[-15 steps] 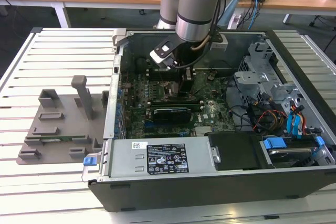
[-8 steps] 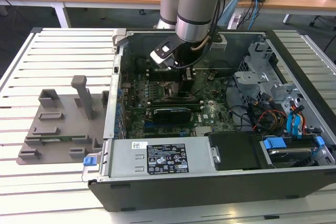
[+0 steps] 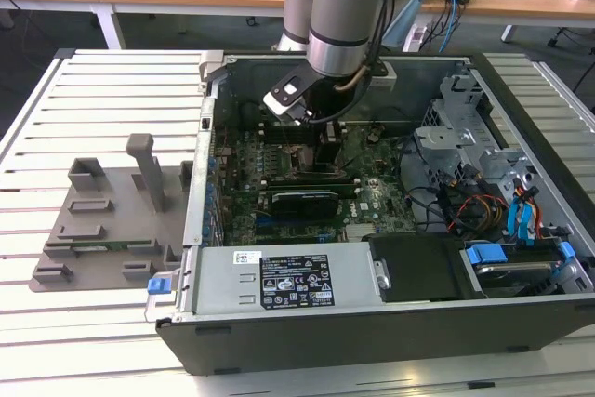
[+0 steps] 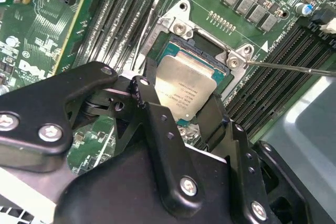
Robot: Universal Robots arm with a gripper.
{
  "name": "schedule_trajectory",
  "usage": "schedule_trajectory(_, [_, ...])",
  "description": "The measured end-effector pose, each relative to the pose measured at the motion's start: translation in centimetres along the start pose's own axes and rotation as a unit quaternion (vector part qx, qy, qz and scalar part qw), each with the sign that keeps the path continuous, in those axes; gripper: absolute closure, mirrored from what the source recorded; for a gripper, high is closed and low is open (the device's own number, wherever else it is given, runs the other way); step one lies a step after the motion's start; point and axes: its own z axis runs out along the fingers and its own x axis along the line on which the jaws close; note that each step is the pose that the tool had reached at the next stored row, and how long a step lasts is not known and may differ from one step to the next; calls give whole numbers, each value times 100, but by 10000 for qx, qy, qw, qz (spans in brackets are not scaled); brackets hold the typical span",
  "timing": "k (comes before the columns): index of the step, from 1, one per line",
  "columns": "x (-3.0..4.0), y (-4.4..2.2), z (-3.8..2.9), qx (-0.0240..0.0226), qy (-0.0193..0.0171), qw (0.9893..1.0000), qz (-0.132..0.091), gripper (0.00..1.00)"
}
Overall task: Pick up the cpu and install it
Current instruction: 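Place the cpu into insertion slot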
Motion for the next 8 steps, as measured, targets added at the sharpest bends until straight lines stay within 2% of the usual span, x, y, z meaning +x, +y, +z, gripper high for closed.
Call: schedule_trajectory(8, [17,2,64,3,-1,10000,23,45])
